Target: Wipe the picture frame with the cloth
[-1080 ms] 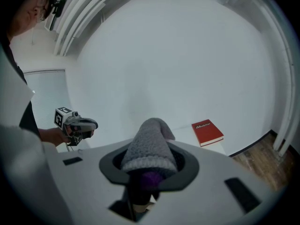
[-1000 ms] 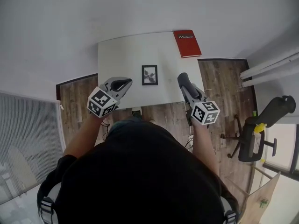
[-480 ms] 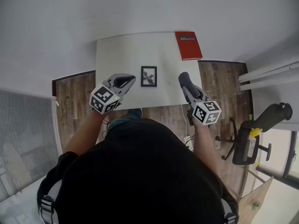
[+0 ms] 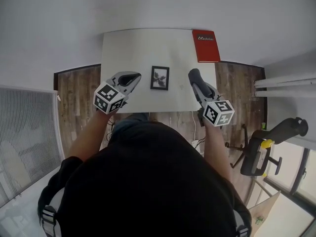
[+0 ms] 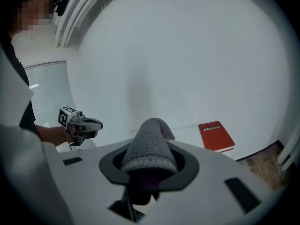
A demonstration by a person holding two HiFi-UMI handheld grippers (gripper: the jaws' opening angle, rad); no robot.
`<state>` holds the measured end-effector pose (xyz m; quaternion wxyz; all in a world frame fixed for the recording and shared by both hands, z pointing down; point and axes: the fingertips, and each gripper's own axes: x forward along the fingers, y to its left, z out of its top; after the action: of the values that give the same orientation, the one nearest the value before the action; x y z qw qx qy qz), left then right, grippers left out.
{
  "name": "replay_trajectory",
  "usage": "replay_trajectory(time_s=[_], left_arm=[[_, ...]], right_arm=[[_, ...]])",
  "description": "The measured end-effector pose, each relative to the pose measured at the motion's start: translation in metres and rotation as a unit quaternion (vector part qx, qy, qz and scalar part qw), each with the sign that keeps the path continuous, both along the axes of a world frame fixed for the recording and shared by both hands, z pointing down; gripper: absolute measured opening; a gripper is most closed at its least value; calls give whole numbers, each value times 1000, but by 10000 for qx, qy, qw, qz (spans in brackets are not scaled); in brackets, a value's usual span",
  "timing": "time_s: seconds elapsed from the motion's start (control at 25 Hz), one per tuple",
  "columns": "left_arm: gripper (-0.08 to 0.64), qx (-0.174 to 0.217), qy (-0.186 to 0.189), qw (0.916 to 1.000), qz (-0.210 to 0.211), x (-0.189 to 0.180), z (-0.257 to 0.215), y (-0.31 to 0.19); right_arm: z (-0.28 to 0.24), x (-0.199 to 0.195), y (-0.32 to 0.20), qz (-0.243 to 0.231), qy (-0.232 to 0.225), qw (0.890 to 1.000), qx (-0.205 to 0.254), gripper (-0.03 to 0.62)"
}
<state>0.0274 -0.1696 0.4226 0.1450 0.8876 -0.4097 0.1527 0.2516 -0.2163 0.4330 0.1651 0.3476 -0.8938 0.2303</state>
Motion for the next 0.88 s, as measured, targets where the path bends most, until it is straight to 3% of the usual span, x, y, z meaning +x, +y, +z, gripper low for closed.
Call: replay_trajectory(time_s=[0.36, 0.88], left_arm=[[11, -278, 156, 9988, -362, -29, 37, -24], [12, -554, 62, 9980, -284, -31, 113, -27]], right_arm=[[27, -27, -35, -322, 310, 9988, -181, 100], [91, -78, -56, -991, 1042, 9886, -442, 100]])
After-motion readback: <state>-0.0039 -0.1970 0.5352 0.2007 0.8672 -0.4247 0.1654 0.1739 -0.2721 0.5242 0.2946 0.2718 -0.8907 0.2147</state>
